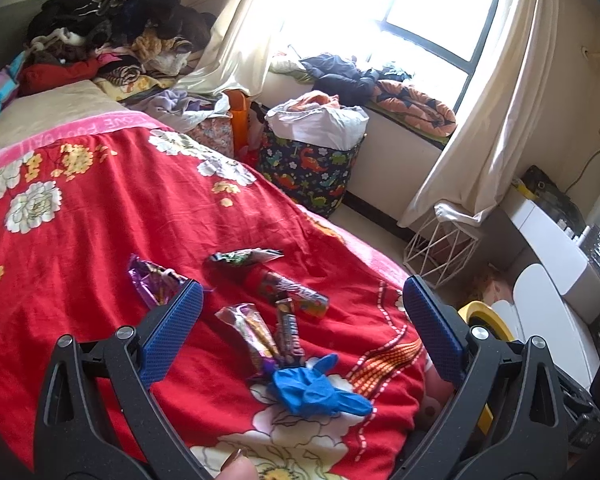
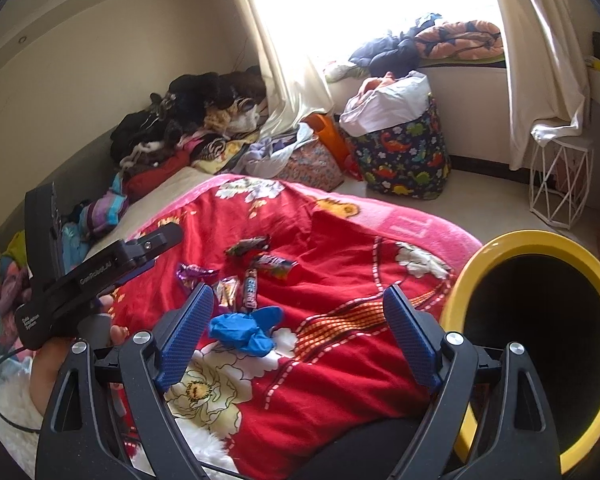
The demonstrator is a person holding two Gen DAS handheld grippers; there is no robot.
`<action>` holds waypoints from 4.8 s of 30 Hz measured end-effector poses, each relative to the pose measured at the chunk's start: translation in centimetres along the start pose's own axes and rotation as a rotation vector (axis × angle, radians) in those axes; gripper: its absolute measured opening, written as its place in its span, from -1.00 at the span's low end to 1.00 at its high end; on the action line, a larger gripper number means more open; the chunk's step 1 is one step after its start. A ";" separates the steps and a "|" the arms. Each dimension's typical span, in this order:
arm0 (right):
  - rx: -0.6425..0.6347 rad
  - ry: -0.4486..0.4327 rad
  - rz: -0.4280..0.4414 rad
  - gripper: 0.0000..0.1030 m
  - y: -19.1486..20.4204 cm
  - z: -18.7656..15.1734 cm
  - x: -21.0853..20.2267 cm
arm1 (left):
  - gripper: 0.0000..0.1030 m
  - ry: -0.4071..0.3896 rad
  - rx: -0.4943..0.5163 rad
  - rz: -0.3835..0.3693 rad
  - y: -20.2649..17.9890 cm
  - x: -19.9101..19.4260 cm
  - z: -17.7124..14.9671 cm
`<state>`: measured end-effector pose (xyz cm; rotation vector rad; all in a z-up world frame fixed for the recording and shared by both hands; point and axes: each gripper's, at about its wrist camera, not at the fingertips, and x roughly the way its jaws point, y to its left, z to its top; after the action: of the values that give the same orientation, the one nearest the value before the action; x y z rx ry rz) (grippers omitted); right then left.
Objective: Collect trash
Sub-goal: 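Grasp the blue glove with right tool while left tool grasps a clear wrapper, then carry the blue glove and clear wrapper over the yellow bin, then open both tools to drop the glove and wrapper into the bin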
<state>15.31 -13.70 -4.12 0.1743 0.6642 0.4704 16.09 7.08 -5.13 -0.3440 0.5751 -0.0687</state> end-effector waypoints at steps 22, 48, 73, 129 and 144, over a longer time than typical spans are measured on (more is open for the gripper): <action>-0.125 0.304 0.096 0.22 4.4 -3.4 10.6 | 0.13 0.178 -0.133 0.034 4.7 4.1 -2.3; -0.063 0.258 0.129 -0.82 1.7 -4.2 7.2 | -0.74 0.237 -0.147 -0.065 2.6 5.0 -3.4; 0.067 0.058 0.019 -0.83 -4.8 -0.4 0.1 | -0.74 0.191 0.032 -0.215 -6.1 2.5 -2.4; 0.319 -0.087 -0.257 -0.83 -18.6 -1.9 -8.9 | -0.73 0.269 0.336 -0.392 -20.0 2.2 -8.0; 0.365 -0.047 -0.277 -0.83 -21.0 -2.8 -9.1 | -0.73 0.315 0.405 -0.421 -23.2 3.5 -10.6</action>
<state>14.88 -36.47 -7.61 0.4299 0.7119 0.0755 13.95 -18.44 -7.42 -0.0521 0.7751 -0.6449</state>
